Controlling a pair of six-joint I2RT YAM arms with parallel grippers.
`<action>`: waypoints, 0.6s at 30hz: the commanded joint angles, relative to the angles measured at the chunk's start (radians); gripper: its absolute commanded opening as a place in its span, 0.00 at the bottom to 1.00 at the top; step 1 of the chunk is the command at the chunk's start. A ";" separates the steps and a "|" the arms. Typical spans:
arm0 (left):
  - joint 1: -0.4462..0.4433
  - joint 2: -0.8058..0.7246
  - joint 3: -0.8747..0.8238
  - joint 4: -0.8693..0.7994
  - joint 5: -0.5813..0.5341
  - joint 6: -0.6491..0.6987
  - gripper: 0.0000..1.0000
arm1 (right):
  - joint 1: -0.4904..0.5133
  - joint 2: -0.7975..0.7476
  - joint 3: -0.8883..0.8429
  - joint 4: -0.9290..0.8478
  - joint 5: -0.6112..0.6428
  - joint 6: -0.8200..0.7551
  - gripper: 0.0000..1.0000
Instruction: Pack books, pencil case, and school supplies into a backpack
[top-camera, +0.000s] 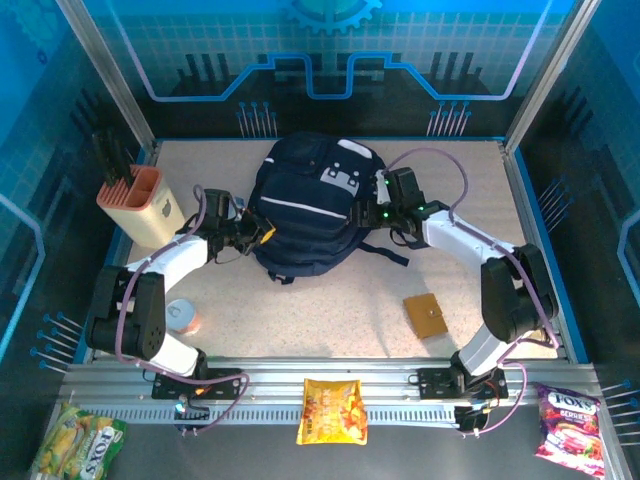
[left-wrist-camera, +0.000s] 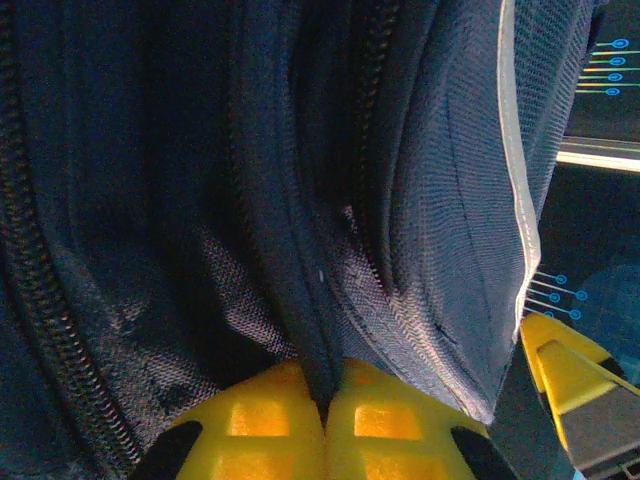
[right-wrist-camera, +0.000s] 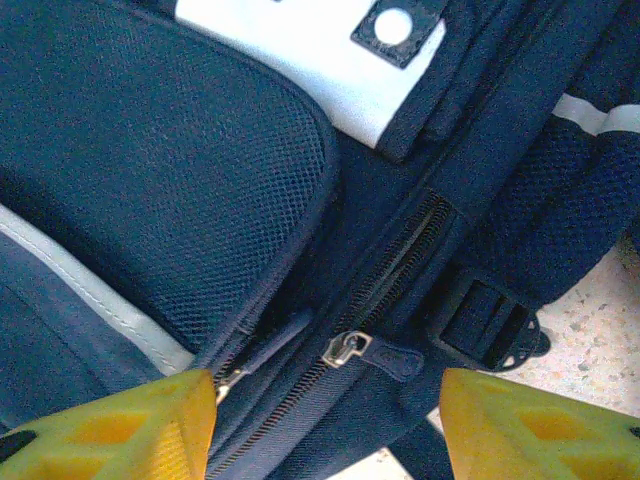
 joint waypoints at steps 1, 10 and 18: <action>0.018 -0.034 0.013 -0.064 0.006 0.060 0.00 | -0.043 0.029 0.008 0.035 -0.094 -0.127 0.60; 0.071 -0.021 0.030 -0.091 0.002 0.092 0.00 | -0.107 0.160 0.050 0.015 -0.375 -0.266 0.58; 0.091 -0.018 0.055 -0.111 0.001 0.100 0.00 | -0.105 0.254 0.090 0.039 -0.475 -0.287 0.54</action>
